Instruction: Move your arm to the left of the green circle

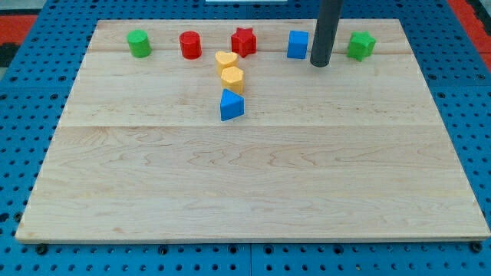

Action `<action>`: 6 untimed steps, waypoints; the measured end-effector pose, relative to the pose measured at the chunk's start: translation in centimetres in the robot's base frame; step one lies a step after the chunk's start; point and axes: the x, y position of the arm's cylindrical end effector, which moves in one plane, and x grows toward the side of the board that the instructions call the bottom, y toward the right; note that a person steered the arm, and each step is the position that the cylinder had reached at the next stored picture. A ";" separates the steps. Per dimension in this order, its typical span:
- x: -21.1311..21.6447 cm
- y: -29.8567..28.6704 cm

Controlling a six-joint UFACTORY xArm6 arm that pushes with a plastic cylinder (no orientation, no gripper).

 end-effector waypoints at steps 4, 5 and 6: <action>1.8 0.0; 3.0 0.0; 4.5 0.0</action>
